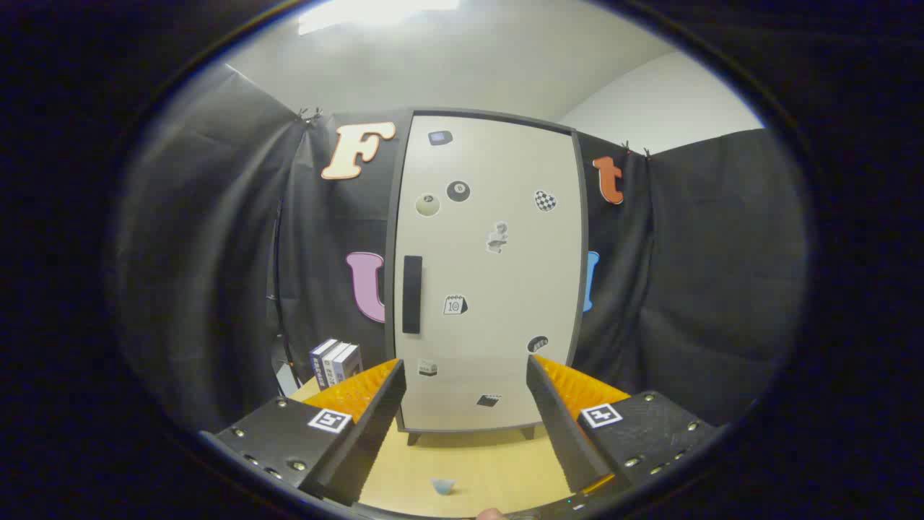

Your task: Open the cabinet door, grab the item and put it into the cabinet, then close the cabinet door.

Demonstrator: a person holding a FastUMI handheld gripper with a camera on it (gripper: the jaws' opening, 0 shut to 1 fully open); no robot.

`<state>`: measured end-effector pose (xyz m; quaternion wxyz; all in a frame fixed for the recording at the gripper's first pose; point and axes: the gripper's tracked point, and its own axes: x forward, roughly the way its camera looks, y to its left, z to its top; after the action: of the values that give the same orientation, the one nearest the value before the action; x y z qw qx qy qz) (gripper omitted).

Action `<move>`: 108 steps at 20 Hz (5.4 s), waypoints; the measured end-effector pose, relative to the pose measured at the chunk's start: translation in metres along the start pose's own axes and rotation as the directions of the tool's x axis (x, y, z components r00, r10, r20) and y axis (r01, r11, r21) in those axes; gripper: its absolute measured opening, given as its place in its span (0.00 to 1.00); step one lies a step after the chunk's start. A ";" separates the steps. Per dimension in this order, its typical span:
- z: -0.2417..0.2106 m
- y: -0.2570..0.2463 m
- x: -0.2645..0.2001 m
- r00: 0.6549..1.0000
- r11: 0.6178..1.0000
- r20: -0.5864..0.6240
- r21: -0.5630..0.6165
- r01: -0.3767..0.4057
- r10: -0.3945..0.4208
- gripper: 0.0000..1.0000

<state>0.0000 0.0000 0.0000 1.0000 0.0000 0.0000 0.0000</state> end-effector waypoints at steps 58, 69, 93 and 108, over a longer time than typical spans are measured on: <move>-0.004 0.108 0.237 0.989 0.982 -0.044 0.125 -0.138 0.145 0.31; -0.003 0.101 0.220 0.990 0.986 -0.026 0.103 -0.132 0.136 0.23; 0.001 -0.070 0.025 0.997 0.997 -0.044 0.034 0.070 -0.069 0.22; -0.004 -0.187 -0.008 0.997 0.997 -0.072 0.076 0.029 -0.024 0.21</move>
<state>-0.0082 -0.1866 -0.0037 0.9985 0.0388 0.0354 -0.0134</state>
